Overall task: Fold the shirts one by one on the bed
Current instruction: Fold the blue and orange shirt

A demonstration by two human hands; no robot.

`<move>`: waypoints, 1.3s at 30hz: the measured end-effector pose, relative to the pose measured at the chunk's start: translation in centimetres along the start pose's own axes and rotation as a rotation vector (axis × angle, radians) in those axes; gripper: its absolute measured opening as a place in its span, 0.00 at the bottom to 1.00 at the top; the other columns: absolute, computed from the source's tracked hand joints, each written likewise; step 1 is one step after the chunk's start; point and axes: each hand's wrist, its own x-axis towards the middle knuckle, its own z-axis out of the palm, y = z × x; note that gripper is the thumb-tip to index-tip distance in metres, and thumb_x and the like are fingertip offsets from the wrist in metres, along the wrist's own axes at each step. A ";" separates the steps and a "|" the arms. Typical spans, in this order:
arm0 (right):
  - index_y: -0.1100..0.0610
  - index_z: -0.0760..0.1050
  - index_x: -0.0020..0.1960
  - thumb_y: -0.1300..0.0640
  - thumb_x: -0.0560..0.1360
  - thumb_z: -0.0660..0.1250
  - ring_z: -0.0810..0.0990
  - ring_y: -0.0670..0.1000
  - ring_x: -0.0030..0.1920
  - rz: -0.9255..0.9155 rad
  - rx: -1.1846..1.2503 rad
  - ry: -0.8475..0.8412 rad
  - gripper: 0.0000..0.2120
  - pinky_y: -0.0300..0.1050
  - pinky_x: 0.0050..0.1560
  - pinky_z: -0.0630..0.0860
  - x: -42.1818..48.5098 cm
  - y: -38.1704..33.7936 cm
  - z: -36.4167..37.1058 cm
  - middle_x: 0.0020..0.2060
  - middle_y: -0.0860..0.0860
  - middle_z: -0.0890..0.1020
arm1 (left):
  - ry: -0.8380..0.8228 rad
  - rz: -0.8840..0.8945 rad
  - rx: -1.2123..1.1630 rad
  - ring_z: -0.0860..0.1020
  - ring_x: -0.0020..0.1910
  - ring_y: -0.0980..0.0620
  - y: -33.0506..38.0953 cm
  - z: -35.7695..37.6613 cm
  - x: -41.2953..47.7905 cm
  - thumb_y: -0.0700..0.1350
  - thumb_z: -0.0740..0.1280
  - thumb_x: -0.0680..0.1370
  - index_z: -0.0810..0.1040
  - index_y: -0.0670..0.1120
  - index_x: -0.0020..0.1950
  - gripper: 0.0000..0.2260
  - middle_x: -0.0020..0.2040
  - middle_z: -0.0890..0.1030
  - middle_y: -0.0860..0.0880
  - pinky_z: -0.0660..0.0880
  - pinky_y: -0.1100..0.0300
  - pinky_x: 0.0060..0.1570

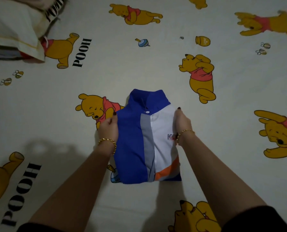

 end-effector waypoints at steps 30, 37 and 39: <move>0.57 0.66 0.34 0.54 0.80 0.60 0.72 0.53 0.34 -0.496 -0.401 0.183 0.16 0.44 0.32 0.57 -8.4 12.3 -5.1 0.30 0.50 0.72 | 0.039 0.141 0.083 0.73 0.31 0.52 -8.0 -1.3 -11.1 0.53 0.58 0.81 0.72 0.41 0.39 0.18 0.33 0.75 0.46 0.67 0.62 0.27; 0.54 0.65 0.41 0.52 0.76 0.63 0.70 0.50 0.38 -0.750 -0.528 0.319 0.09 0.47 0.40 0.70 -12.0 15.2 -4.7 0.37 0.49 0.70 | 0.018 0.105 0.083 0.78 0.40 0.49 -8.9 -2.1 -11.0 0.58 0.66 0.75 0.69 0.48 0.42 0.15 0.41 0.77 0.48 0.72 0.60 0.32; 0.52 0.66 0.36 0.46 0.75 0.59 0.70 0.48 0.30 -0.835 -0.627 0.173 0.13 0.41 0.32 0.68 -14.1 16.6 -3.5 0.30 0.47 0.71 | -0.066 0.020 0.066 0.76 0.39 0.52 -8.1 -2.0 -11.2 0.62 0.68 0.72 0.71 0.47 0.46 0.19 0.43 0.77 0.50 0.69 0.62 0.29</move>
